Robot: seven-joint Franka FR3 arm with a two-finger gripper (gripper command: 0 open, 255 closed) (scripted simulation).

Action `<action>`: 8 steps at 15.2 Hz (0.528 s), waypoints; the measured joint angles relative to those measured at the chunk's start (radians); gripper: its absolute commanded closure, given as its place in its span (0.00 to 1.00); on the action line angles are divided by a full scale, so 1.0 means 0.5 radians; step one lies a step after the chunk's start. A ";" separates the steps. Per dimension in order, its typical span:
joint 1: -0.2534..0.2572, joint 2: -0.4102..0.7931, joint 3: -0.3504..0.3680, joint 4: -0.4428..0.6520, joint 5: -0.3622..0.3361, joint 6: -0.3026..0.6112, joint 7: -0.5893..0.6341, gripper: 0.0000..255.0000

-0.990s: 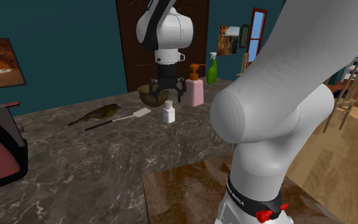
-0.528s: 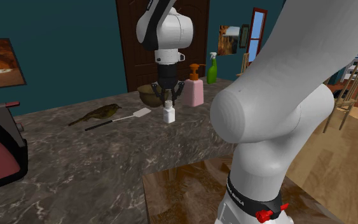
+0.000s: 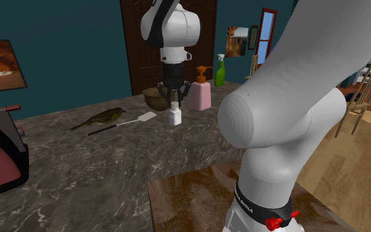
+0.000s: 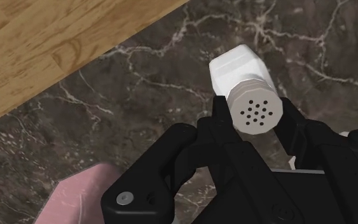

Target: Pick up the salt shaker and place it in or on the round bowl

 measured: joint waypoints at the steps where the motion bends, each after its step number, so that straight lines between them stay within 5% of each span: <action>1: 0.000 -0.020 -0.003 0.007 0.002 -0.026 -0.003 1.00; 8: 0.002 -0.107 -0.016 0.131 0.006 -0.237 -0.011 1.00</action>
